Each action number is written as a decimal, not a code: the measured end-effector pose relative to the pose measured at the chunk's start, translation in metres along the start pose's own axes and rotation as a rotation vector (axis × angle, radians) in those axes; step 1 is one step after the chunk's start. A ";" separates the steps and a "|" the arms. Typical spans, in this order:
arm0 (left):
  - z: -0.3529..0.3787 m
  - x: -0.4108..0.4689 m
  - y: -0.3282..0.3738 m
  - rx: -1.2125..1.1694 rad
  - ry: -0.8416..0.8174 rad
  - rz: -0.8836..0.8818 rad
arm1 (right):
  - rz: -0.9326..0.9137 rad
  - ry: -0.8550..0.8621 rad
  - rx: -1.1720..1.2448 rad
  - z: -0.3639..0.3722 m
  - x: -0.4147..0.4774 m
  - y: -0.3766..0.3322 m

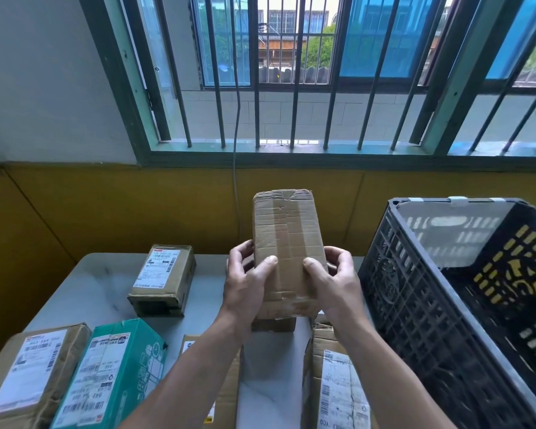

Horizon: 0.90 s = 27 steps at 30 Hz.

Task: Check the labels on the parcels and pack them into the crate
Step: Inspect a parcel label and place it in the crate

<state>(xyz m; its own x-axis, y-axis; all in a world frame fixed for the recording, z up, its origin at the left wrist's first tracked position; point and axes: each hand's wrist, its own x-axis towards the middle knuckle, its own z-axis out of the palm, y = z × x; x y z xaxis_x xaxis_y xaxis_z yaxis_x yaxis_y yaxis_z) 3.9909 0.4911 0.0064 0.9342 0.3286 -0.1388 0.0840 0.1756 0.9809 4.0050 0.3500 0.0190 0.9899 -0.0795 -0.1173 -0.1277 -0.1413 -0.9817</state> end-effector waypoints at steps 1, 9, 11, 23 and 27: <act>0.000 0.000 -0.001 0.006 0.004 0.006 | -0.002 -0.004 0.005 0.000 0.000 0.000; 0.004 -0.002 0.002 -0.024 0.031 0.032 | -0.009 -0.016 0.012 -0.001 -0.001 0.000; 0.004 -0.004 0.002 -0.014 0.026 0.008 | -0.012 0.001 0.001 -0.002 0.002 0.003; 0.003 -0.001 -0.003 -0.018 0.031 0.031 | -0.040 -0.012 0.025 -0.001 0.005 0.010; 0.005 -0.002 -0.001 -0.028 0.031 0.043 | -0.060 -0.017 0.038 0.000 0.005 0.007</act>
<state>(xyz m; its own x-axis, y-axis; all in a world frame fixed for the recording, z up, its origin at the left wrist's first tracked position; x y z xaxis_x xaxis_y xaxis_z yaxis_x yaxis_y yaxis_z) 3.9905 0.4860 0.0064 0.9254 0.3652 -0.1011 0.0338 0.1864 0.9819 4.0087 0.3482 0.0117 0.9967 -0.0553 -0.0599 -0.0656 -0.1078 -0.9920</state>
